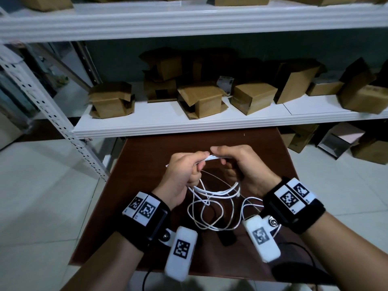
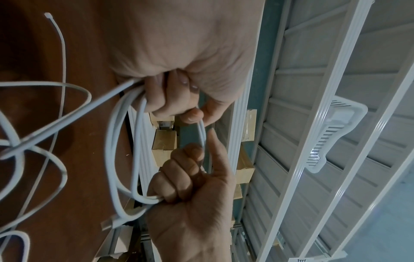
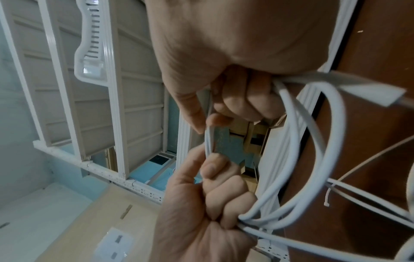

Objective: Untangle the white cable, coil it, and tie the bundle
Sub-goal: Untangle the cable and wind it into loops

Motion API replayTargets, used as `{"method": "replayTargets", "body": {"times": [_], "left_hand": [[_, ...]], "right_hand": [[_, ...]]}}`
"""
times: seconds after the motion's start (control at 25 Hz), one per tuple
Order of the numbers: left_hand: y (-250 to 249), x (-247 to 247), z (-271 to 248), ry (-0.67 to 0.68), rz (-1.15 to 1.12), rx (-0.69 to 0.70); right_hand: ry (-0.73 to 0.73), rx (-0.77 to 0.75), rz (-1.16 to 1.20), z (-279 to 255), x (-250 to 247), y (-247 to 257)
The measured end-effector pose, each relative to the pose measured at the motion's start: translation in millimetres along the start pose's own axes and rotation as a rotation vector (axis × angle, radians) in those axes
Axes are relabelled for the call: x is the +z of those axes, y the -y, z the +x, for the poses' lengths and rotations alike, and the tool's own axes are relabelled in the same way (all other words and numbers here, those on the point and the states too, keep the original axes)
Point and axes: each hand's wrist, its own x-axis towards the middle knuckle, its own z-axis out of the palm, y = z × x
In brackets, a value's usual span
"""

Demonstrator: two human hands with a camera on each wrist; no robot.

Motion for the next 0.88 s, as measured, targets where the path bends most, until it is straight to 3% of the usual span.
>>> {"method": "replayTargets", "body": {"times": [0.36, 0.52, 0.6, 0.72, 0.88], "left_hand": [[6.0, 4.8, -0.5, 0.028, 0.045, 0.082], [9.1, 15.0, -9.0, 0.070, 0.066, 0.102], [3.7, 12.2, -10.3, 0.135, 0.042, 0.115], [-4.5, 2.1, -12.0, 0.312, -0.069, 0.111], [-1.1, -1.3, -5.5, 0.431, -0.271, 0.083]], "right_hand": [[0.144, -0.167, -0.321, -2.1, 0.2, 0.9], [0.029, -0.145, -0.491, -3.5, 1.7, -0.7], [0.034, -0.200, -0.434, -3.8, 0.7, 5.3], [0.130, -0.244, -0.161, -6.7, 1.2, 12.4], [-0.020, -0.203, 0.174, -5.0, -3.5, 14.8]]}}
